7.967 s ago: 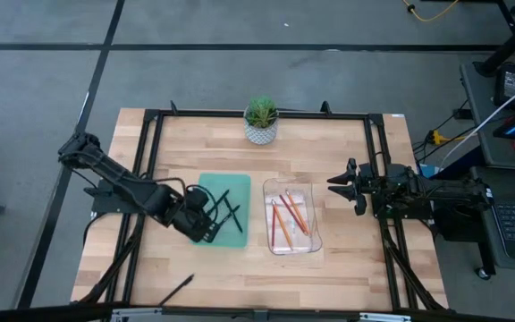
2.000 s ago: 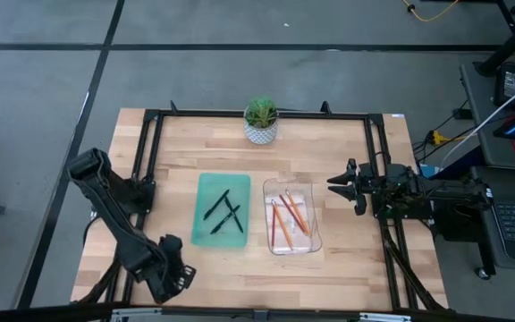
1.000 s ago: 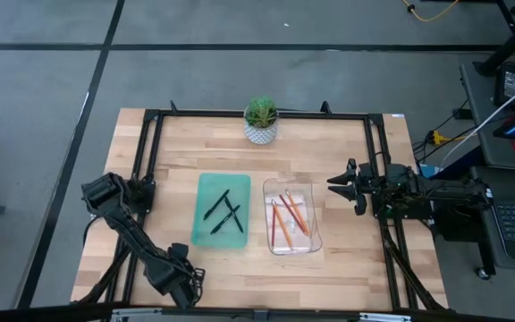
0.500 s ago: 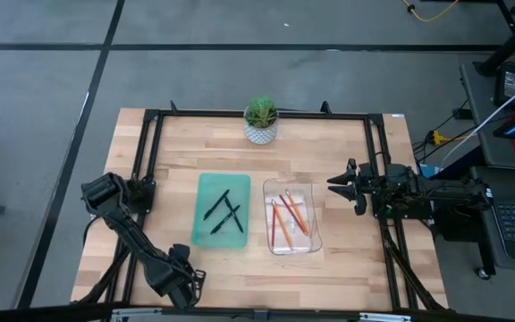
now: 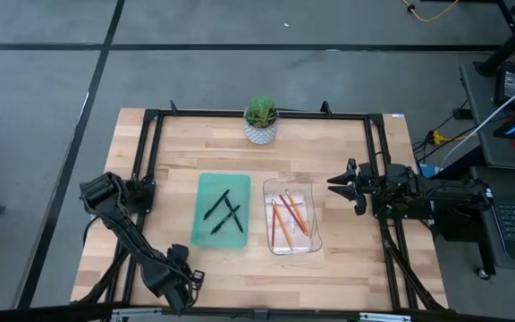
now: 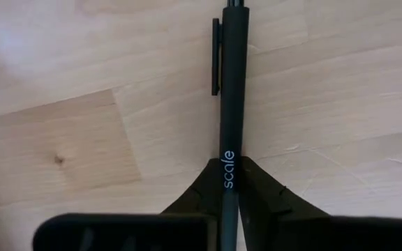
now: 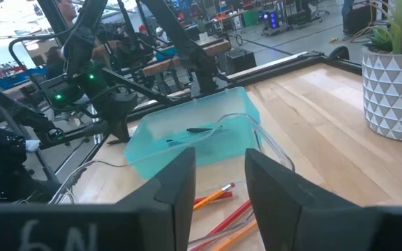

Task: Sort pens & pencils
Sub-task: Put the black pen into the blue bin

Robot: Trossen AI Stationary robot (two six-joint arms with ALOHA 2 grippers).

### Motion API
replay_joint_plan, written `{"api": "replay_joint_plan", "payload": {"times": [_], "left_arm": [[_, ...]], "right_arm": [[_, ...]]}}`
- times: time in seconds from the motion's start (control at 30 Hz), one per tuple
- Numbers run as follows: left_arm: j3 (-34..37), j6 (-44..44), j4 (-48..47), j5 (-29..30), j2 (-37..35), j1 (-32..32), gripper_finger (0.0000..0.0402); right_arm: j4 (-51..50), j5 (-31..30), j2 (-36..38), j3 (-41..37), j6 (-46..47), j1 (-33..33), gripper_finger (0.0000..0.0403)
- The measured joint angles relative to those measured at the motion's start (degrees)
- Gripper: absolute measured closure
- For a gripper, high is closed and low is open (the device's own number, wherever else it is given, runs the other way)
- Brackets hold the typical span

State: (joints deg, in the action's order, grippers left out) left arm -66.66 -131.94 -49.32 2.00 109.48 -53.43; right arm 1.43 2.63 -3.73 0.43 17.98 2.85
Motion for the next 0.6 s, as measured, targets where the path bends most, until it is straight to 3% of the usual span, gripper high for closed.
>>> {"api": "replay_joint_plan", "payload": {"times": [0.6], "left_arm": [[0.2, 0.3, -9.0, 0.0, -13.6, -1.2, 0.0384]], "right_arm": [[0.0, 0.0, 0.0, 0.0, -0.1, 0.0, 0.0276]]}}
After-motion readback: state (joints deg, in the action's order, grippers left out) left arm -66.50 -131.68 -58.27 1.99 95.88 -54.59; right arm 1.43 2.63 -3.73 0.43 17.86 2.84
